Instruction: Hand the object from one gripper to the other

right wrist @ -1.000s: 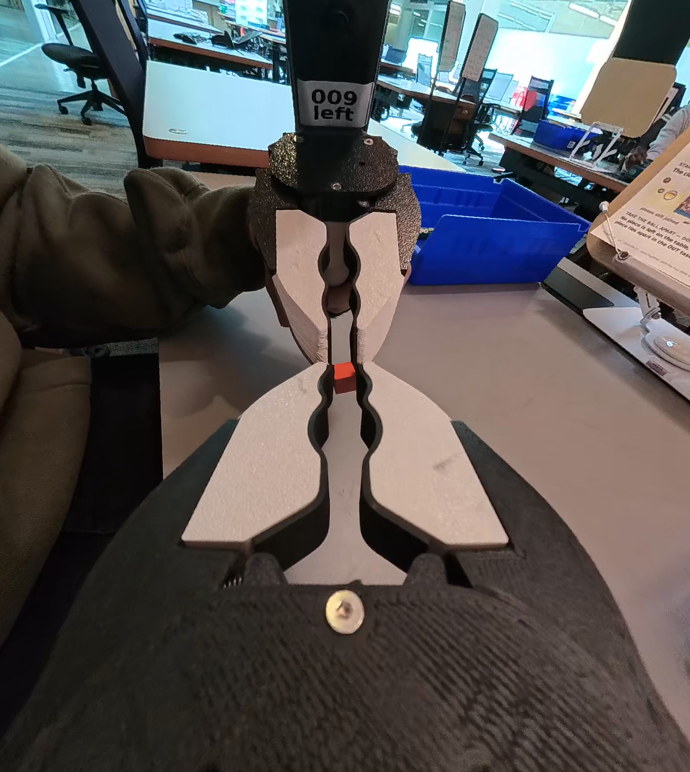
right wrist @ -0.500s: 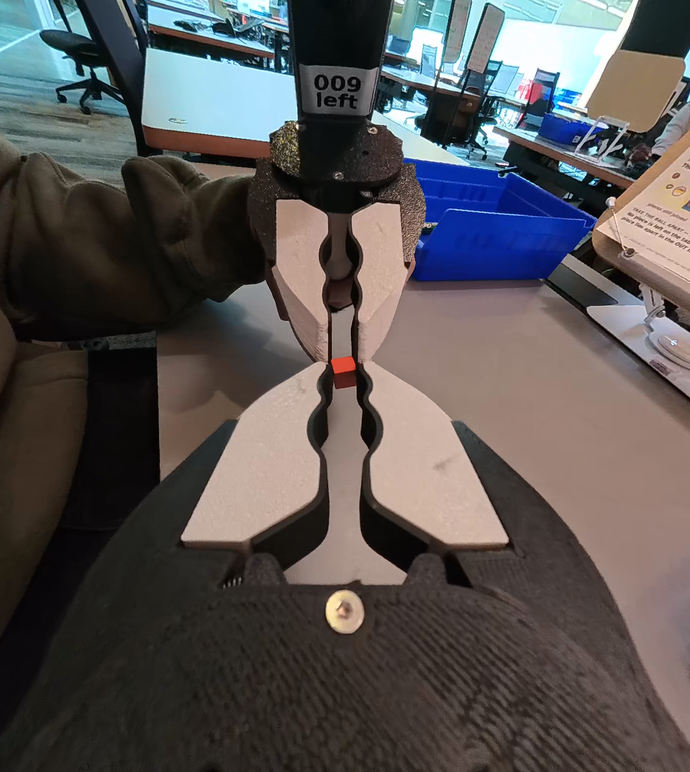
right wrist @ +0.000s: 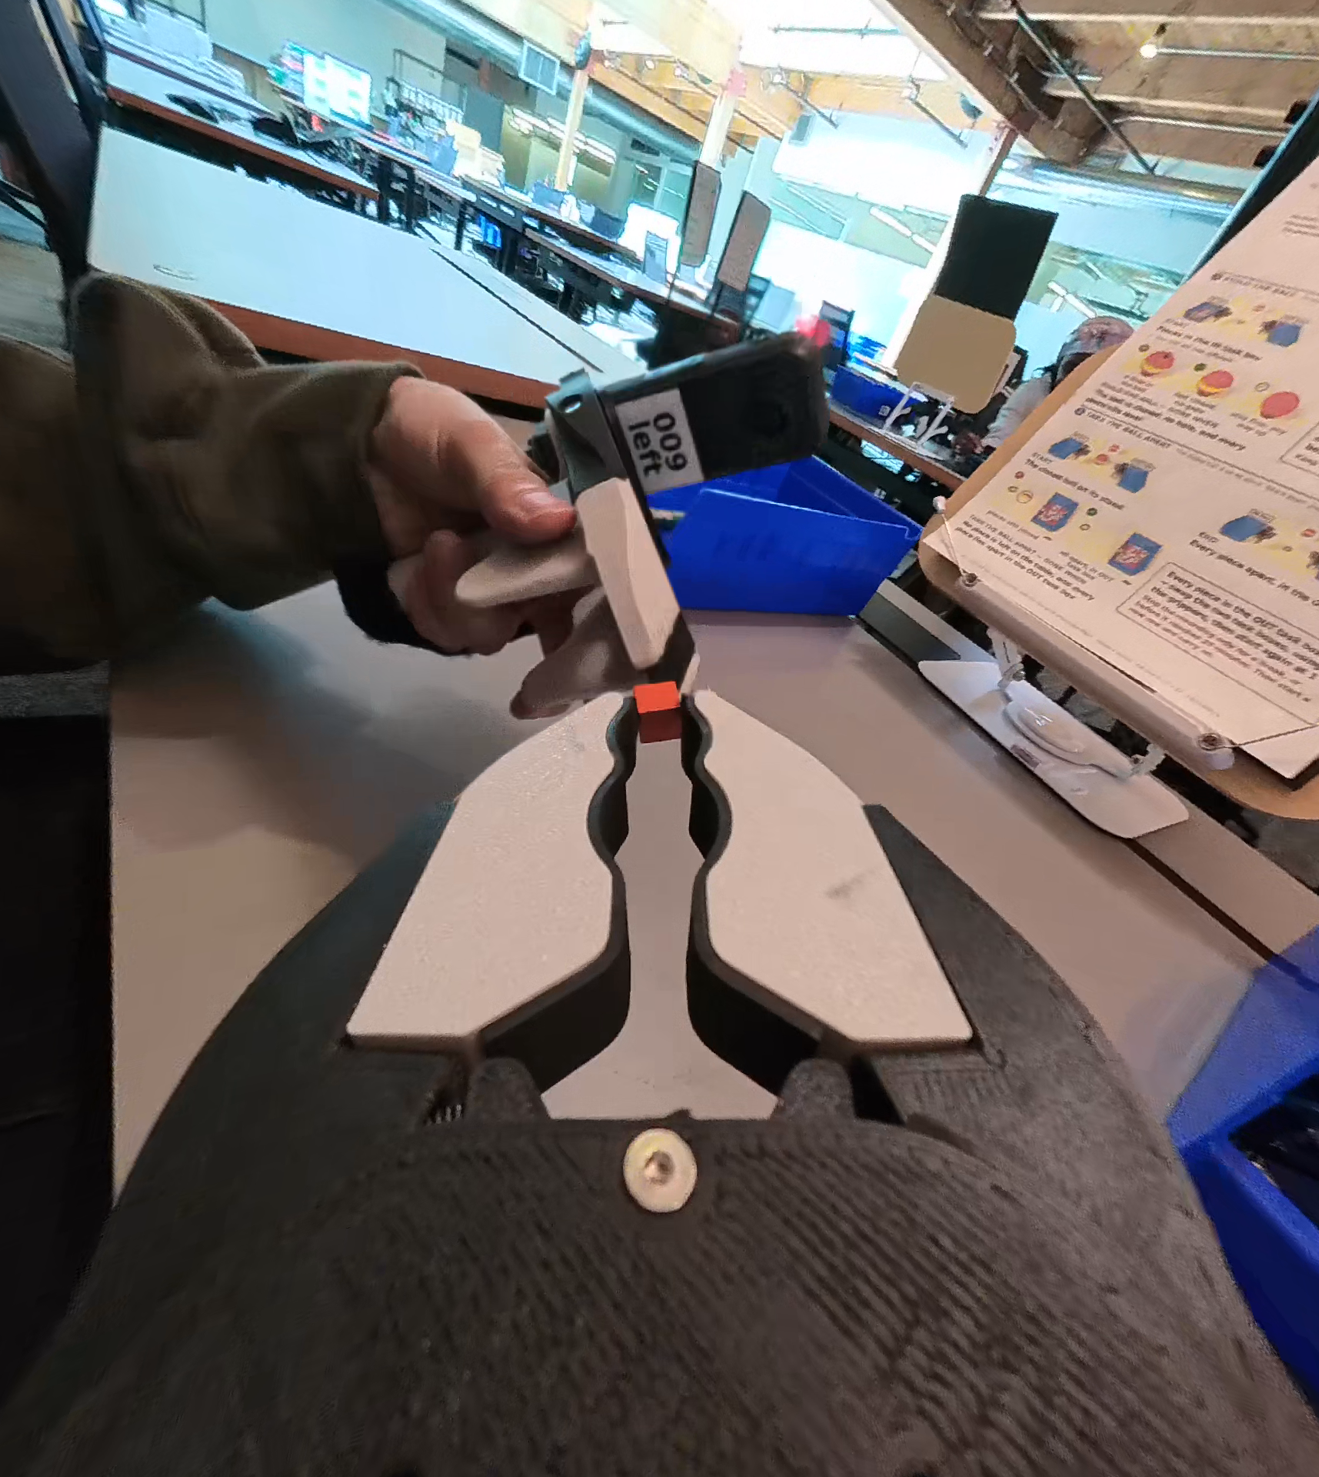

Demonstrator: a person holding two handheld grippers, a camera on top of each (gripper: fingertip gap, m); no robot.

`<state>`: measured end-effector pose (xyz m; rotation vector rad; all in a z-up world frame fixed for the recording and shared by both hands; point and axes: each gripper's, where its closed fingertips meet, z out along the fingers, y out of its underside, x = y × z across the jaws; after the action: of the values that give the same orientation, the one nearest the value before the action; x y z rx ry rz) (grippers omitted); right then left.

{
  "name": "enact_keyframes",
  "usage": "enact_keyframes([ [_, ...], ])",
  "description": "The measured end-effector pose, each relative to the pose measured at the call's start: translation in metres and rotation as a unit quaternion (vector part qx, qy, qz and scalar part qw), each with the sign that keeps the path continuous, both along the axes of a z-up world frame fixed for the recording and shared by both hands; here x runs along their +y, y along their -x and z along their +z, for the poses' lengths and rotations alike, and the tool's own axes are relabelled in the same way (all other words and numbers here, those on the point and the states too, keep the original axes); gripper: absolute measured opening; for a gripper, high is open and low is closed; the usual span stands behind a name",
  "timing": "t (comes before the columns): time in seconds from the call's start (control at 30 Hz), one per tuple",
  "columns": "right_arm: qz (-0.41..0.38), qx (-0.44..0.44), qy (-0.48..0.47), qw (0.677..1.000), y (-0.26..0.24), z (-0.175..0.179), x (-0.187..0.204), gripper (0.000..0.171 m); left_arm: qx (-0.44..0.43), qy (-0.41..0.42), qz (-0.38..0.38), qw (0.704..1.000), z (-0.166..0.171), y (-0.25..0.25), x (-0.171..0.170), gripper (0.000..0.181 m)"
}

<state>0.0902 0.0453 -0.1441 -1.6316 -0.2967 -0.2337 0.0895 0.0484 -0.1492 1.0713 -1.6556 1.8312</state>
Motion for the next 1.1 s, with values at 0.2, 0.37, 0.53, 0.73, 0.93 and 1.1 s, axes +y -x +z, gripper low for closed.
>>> enact_keyframes([
  [0.2, -0.008, -0.02, 0.01, 1.0, 0.0, -0.003, 0.003, 0.01, 0.031, -0.006, -0.003, 0.999, -0.012, -0.002, -0.002, 0.025],
  [0.37, -0.014, -0.035, 0.018, 0.999, 0.0, -0.007, 0.004, 0.01, 0.036, 0.005, -0.011, 0.999, -0.012, -0.002, -0.005, 0.022],
  [0.53, -0.018, -0.041, 0.022, 0.999, 0.0, -0.008, 0.005, 0.01, 0.024, 0.013, -0.017, 0.999, -0.008, 0.001, -0.005, 0.011],
  [0.73, -0.024, -0.037, 0.019, 0.999, -0.002, -0.01, 0.005, 0.01, 0.016, 0.017, -0.013, 1.0, -0.009, -0.002, -0.005, 0.01],
  [0.93, -0.034, -0.02, 0.017, 0.999, -0.005, -0.01, 0.004, 0.01, 0.022, 0.026, 0.004, 0.999, -0.008, -0.007, -0.004, 0.01],
  [1.1, -0.023, -0.044, 0.03, 0.998, -0.003, -0.012, 0.002, 0.021, 0.012, 0.001, -0.008, 1.0, -0.012, -0.003, -0.003, 0.01],
])
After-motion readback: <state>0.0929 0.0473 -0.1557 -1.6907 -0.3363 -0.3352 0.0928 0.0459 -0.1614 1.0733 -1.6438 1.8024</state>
